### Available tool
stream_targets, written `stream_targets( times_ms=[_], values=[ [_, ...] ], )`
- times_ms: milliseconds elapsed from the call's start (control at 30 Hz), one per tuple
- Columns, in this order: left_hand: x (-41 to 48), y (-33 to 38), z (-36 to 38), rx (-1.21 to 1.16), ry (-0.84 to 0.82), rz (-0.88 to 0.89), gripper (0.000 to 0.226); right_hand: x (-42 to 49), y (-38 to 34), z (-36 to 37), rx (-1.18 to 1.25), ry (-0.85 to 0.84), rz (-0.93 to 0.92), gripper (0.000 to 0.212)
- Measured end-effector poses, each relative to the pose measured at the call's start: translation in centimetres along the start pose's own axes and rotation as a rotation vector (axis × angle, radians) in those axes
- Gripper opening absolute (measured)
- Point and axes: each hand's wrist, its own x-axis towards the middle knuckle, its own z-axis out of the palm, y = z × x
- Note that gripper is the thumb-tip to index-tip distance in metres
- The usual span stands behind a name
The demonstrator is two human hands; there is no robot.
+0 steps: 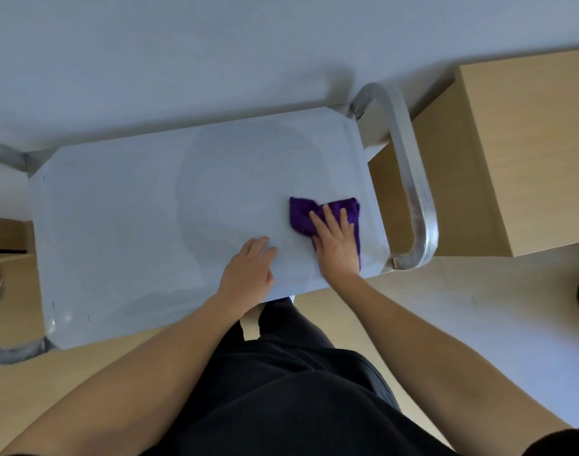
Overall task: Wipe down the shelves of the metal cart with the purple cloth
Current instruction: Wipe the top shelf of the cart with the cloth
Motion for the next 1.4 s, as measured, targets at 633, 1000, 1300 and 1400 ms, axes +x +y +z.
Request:
stream_targets(
  times_ms=[633, 1000, 1300, 1400],
  values=[
    [6.0, 6.2, 0.1, -0.338, 0.160, -0.185, 0.028, -1.0, 0.6, -3.8, 0.267, -0.086, 0.289, 0.035],
    [5.7, 5.1, -1.5, -0.540, 0.294, -0.234, 0.016, -0.8, 0.7, -4.6, 0.636, 0.078, 0.222, 0.020],
    [4.3, 3.4, 0.5, -0.560, 0.165, -0.422, 0.046, -1.1, 1.2, -3.5, 0.416, -0.043, 0.213, 0.042],
    [4.0, 3.5, 0.4, -0.503, 0.149, -0.433, 0.051, -1.7, 1.4, -3.1, 0.378, -0.001, 0.216, 0.042]
  ],
)
